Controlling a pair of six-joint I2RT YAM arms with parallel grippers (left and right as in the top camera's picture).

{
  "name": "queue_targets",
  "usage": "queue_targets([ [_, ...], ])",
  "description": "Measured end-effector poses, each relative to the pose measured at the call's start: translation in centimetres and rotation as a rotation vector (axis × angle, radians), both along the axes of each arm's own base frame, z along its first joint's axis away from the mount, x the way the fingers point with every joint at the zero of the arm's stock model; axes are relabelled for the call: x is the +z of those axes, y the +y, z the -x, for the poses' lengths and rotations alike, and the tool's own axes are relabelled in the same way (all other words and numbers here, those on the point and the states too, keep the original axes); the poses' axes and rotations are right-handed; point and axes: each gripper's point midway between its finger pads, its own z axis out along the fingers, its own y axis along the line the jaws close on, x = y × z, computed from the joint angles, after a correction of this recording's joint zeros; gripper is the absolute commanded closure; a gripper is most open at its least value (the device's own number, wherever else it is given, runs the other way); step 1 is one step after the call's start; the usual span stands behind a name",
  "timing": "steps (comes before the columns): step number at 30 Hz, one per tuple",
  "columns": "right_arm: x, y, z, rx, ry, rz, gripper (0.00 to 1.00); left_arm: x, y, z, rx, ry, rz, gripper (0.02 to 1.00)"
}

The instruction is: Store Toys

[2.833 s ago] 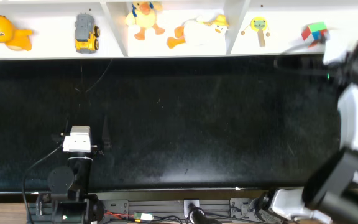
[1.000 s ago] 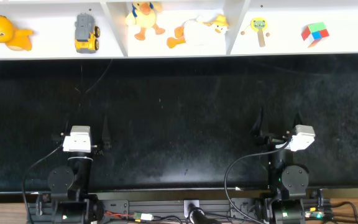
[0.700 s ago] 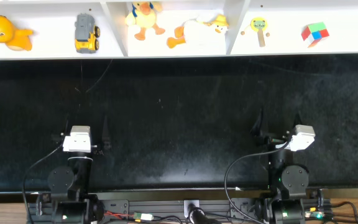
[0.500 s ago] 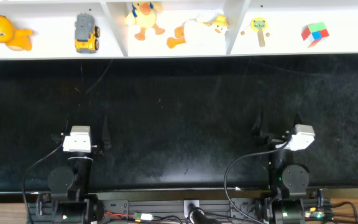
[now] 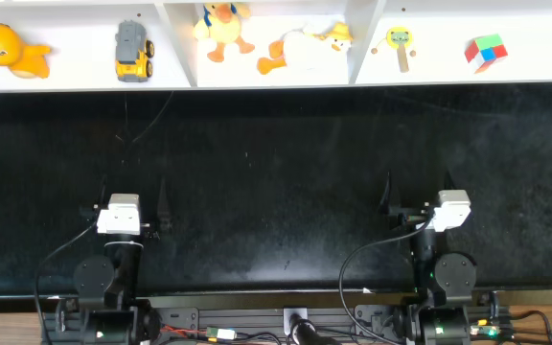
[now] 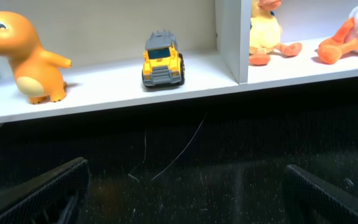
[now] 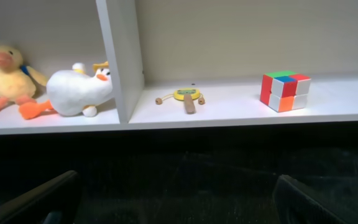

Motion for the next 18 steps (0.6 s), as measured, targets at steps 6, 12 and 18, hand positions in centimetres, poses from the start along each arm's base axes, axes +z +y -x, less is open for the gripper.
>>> queue_targets([
  [6,-0.01,0.00,0.00,0.000,0.000,0.004,0.007,0.00,0.00,0.00,0.000,0.000,0.000,0.020],
  [12,0.00,0.02,0.00,0.001,0.000,0.005,0.005,0.00,0.00,0.00,0.000,0.000,0.000,0.020],
  [18,-0.01,0.11,0.00,0.007,0.000,0.005,0.007,-0.01,0.00,0.00,0.000,0.000,0.000,0.020],
])
